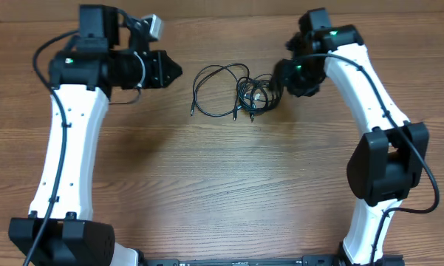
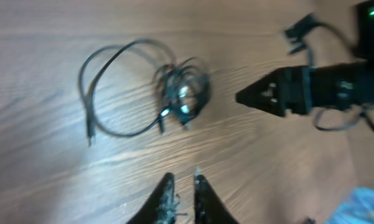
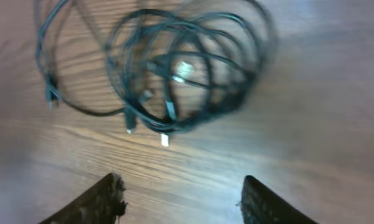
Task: Untangle cables
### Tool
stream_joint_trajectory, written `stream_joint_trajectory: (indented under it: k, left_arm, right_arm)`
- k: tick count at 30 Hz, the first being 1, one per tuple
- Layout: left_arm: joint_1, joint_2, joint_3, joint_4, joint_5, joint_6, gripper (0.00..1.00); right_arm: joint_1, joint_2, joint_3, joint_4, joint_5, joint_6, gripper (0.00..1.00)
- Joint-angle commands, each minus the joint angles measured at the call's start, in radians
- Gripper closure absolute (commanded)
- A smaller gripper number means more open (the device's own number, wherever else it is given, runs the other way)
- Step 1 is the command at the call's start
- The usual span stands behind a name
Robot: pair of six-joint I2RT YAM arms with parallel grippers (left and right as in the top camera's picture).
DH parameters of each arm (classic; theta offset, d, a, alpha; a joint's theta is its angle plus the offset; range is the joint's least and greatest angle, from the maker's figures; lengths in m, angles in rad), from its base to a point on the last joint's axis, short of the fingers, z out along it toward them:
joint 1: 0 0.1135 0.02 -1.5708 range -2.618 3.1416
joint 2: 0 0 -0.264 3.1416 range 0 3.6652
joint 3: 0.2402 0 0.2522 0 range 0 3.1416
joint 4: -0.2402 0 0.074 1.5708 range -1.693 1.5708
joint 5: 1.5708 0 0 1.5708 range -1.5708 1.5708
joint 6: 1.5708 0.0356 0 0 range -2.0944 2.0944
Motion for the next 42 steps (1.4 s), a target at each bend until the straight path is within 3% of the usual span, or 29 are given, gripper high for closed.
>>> stream_joint_trajectory:
  k: [1,6,9,11,21,32,35,42]
  left_arm:
    - [0.018,-0.026,-0.021,-0.001,-0.139,-0.079,0.85]
    - [0.061,-0.026,-0.021,-0.001,-0.137,-0.078,0.8]
    - [0.065,-0.026,-0.021,-0.001,-0.135,-0.078,0.77]
    - [0.065,-0.026,-0.021,-0.001,-0.135,-0.078,0.75]
    - [0.065,-0.026,-0.021,-0.001,-0.135,-0.078,0.73]
    - [0.058,-0.026,-0.021,-0.001,-0.136,-0.078,0.73]
    - [0.058,-0.026,-0.021,-0.001,-0.136,-0.079,0.73]
    - [0.058,-0.026,-0.021,-0.008,-0.136,-0.078,0.73]
  right_arm:
    - [0.056,-0.007,-0.05,0.049,0.017,-0.13,0.4]
    - [0.108,-0.005,-0.174,0.231,0.018,-0.277,0.43]
    - [0.131,-0.004,-0.23,0.315,0.013,-0.39,0.3]
    - [0.144,-0.003,-0.257,0.346,0.013,-0.446,0.29]
    - [0.155,0.07,-0.274,0.427,0.008,-0.48,0.32]
    - [0.156,0.133,-0.274,0.466,0.013,-0.393,0.53]
    - [0.157,0.139,-0.274,0.451,0.013,-0.389,0.67]
    - [0.157,0.136,-0.272,0.437,0.013,-0.195,0.85]
